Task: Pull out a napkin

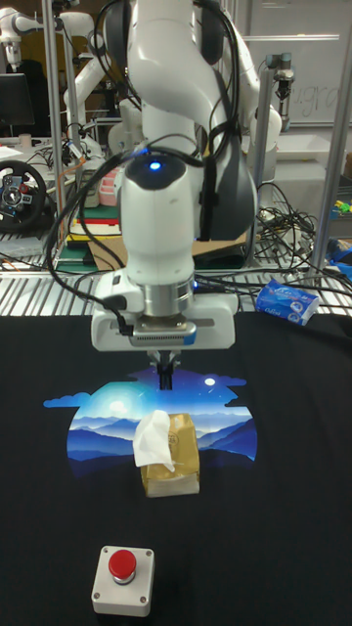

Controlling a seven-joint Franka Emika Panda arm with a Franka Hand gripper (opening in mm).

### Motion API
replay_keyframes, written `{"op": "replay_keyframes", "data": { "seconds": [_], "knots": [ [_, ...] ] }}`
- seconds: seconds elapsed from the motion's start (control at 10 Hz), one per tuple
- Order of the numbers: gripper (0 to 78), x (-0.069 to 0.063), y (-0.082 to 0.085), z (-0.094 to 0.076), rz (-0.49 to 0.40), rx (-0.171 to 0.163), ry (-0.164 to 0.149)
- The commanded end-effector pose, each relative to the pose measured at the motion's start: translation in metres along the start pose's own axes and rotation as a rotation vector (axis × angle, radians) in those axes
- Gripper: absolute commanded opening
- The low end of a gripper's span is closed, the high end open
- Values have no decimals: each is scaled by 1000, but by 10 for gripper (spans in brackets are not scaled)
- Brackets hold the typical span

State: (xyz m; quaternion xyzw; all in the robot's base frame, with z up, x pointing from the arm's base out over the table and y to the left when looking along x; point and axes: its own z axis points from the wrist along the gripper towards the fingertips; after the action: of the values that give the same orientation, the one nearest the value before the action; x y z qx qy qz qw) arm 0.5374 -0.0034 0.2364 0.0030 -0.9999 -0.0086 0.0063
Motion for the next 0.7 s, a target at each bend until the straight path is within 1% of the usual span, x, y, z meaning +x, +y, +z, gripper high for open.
{"op": "replay_keyframes", "data": {
  "seconds": [0.1,0.3,0.5,0.7],
  "knots": [
    [0,-6,-9,12,6,-1,-7],
    [0,-9,-14,18,4,-3,-15],
    [0,-13,-19,22,11,0,-16],
    [0,-17,-22,29,20,5,-19]
  ]
}}
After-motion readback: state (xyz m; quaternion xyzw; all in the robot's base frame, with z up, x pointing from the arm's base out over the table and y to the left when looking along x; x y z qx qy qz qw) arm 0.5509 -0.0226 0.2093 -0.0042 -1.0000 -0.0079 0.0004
